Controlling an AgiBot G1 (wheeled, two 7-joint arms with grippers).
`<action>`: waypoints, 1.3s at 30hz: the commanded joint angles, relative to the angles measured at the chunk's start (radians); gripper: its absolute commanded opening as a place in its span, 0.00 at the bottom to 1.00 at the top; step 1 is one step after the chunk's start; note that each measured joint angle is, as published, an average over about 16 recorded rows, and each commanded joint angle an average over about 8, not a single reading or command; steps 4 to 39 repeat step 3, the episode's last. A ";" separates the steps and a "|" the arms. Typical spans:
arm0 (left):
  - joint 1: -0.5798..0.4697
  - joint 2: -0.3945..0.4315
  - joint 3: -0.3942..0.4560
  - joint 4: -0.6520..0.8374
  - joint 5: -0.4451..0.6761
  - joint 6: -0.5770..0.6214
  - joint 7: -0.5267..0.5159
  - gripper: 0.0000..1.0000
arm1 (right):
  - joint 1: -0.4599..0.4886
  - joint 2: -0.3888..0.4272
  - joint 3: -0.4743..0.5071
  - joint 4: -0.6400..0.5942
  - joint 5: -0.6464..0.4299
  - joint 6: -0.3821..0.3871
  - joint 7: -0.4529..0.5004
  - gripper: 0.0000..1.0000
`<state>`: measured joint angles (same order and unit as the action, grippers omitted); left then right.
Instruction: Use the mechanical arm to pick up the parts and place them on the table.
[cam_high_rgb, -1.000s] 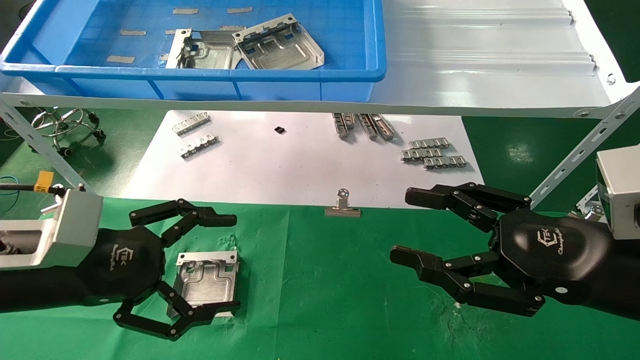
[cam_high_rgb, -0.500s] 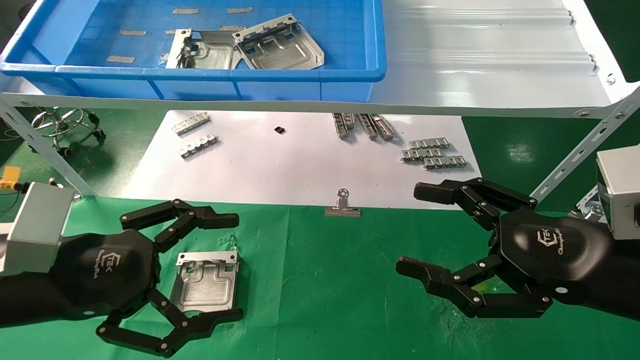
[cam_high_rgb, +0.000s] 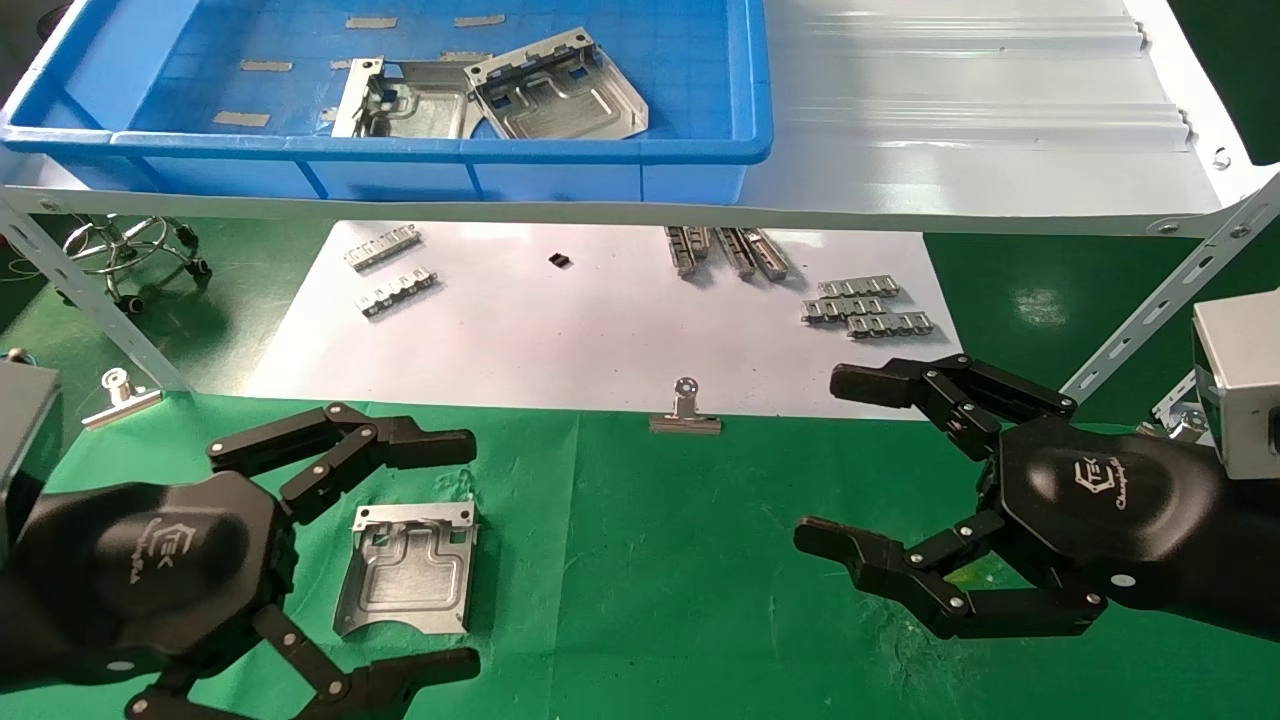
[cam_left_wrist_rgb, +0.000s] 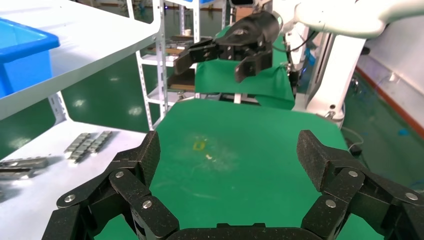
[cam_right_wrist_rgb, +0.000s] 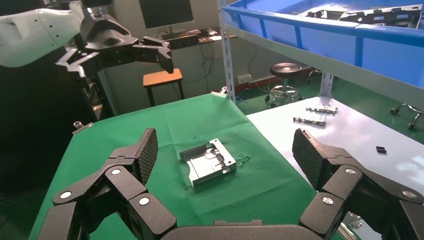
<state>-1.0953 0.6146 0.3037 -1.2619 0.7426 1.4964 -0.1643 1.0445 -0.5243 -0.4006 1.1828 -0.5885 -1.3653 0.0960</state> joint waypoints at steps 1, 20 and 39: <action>0.021 -0.003 -0.025 -0.023 -0.012 0.000 -0.023 1.00 | 0.000 0.000 0.000 0.000 0.000 0.000 0.000 1.00; 0.025 -0.004 -0.030 -0.027 -0.015 0.000 -0.027 1.00 | 0.000 0.000 0.000 0.000 0.000 0.000 0.000 1.00; 0.025 -0.004 -0.030 -0.027 -0.015 0.000 -0.027 1.00 | 0.000 0.000 0.000 0.000 0.000 0.000 0.000 1.00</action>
